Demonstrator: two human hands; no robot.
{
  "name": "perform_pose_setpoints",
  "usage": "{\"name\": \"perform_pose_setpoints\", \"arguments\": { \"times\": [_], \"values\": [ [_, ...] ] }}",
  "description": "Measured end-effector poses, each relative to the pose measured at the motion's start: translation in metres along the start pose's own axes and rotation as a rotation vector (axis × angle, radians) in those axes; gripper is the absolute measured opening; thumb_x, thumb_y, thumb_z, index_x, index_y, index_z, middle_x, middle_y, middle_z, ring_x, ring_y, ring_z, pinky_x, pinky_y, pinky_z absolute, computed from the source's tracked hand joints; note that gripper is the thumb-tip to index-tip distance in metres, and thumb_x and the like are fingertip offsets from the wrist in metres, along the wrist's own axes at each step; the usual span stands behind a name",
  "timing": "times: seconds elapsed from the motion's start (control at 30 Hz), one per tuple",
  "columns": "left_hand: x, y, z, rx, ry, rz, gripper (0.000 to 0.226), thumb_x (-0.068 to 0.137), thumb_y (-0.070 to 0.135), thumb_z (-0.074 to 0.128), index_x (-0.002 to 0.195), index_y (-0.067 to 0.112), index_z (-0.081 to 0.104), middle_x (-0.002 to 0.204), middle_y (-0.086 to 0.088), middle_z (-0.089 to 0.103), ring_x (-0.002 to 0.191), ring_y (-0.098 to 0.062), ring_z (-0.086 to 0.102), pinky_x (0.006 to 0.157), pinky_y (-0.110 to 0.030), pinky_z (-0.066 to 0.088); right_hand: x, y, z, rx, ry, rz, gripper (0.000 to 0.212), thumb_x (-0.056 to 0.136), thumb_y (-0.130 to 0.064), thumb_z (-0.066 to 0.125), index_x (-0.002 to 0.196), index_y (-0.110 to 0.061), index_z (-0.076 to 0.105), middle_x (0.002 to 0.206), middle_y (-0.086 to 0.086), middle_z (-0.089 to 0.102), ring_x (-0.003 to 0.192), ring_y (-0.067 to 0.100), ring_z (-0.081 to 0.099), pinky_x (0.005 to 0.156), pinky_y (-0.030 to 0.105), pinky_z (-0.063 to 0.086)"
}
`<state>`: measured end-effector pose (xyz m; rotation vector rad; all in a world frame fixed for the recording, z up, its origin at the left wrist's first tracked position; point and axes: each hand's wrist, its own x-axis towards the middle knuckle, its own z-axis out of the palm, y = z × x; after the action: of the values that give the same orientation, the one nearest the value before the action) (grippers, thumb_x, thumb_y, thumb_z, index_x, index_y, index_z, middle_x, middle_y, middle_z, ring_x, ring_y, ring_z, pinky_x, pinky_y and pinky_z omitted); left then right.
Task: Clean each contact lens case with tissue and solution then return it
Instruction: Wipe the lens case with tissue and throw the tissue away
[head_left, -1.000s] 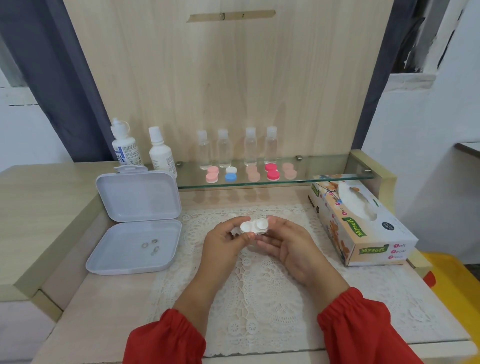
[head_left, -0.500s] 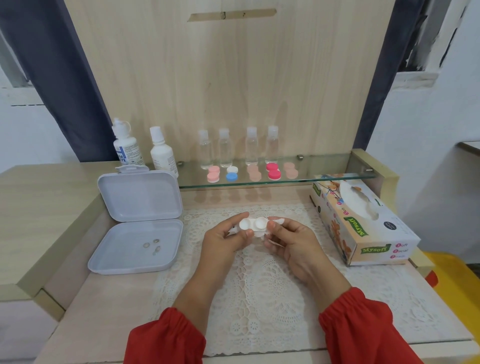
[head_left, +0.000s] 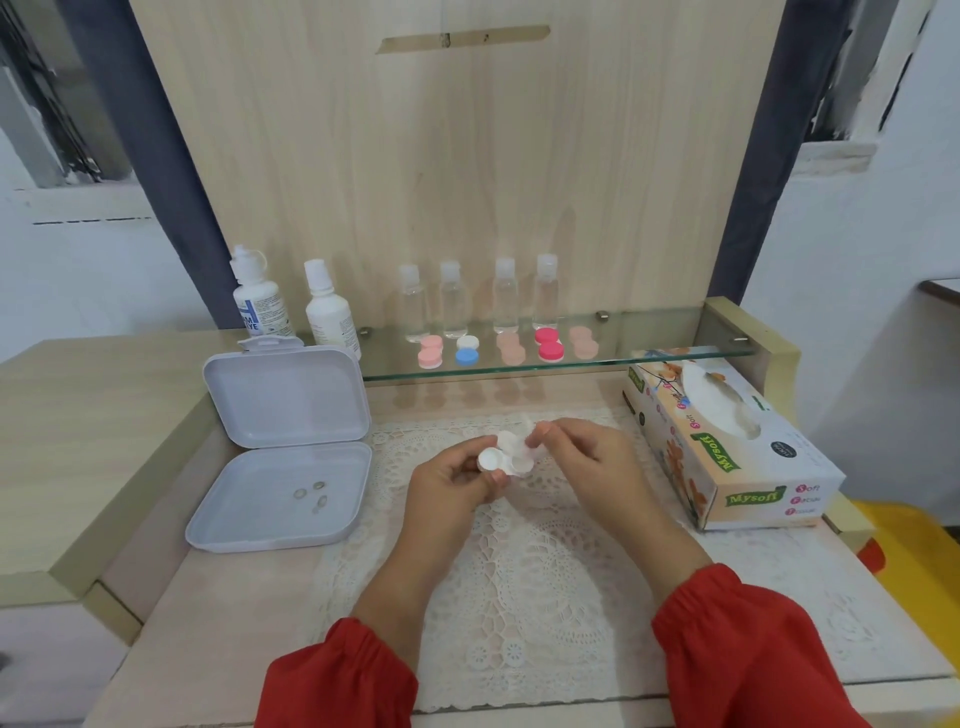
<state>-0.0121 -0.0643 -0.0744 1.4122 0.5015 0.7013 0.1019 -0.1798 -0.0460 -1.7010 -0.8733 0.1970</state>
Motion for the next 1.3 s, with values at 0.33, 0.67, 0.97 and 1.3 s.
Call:
{"name": "perform_pose_setpoints", "arguments": {
  "times": [0.33, 0.67, 0.97, 1.3],
  "values": [
    [-0.002, 0.002, 0.000, -0.012, -0.039, 0.013, 0.033, 0.080, -0.007, 0.069, 0.108, 0.011, 0.070, 0.097, -0.008, 0.074, 0.092, -0.021, 0.071, 0.080, -0.030, 0.057, 0.035, -0.033, 0.000, -0.636, -0.393, -0.152, 0.025, 0.076, -0.005, 0.068, 0.097, -0.018, 0.070, 0.082, -0.009, 0.058, 0.080, 0.009, 0.057, 0.066, 0.024, 0.048],
    [0.004, -0.002, 0.001, -0.096, 0.156, -0.005, 0.032, 0.079, -0.009, 0.070, 0.099, 0.016, 0.069, 0.090, -0.005, 0.075, 0.083, -0.019, 0.072, 0.068, -0.024, 0.057, 0.010, -0.005, 0.017, 0.074, 0.150, 0.202, 0.021, 0.078, -0.010, 0.076, 0.084, -0.027, 0.065, 0.076, -0.003, 0.062, 0.066, 0.007, 0.060, 0.060, 0.018, 0.049],
    [0.006, -0.003, -0.002, -0.075, 0.117, -0.034, 0.033, 0.079, -0.008, 0.070, 0.102, 0.015, 0.069, 0.093, -0.006, 0.075, 0.089, -0.021, 0.072, 0.073, -0.026, 0.057, -0.002, -0.001, 0.022, -0.523, -0.089, -0.149, 0.040, 0.093, -0.029, 0.059, 0.131, -0.035, 0.053, 0.108, -0.011, 0.062, 0.104, 0.010, 0.043, 0.092, 0.021, 0.027],
    [0.004, 0.001, -0.002, -0.115, 0.006, -0.055, 0.031, 0.080, -0.009, 0.068, 0.105, 0.009, 0.068, 0.092, -0.009, 0.075, 0.084, -0.021, 0.072, 0.070, -0.024, 0.057, -0.001, 0.000, 0.013, 0.186, -0.062, 0.098, 0.027, 0.084, -0.006, 0.069, 0.095, -0.029, 0.058, 0.084, 0.001, 0.062, 0.074, 0.007, 0.058, 0.072, 0.022, 0.045]
  ]
}}
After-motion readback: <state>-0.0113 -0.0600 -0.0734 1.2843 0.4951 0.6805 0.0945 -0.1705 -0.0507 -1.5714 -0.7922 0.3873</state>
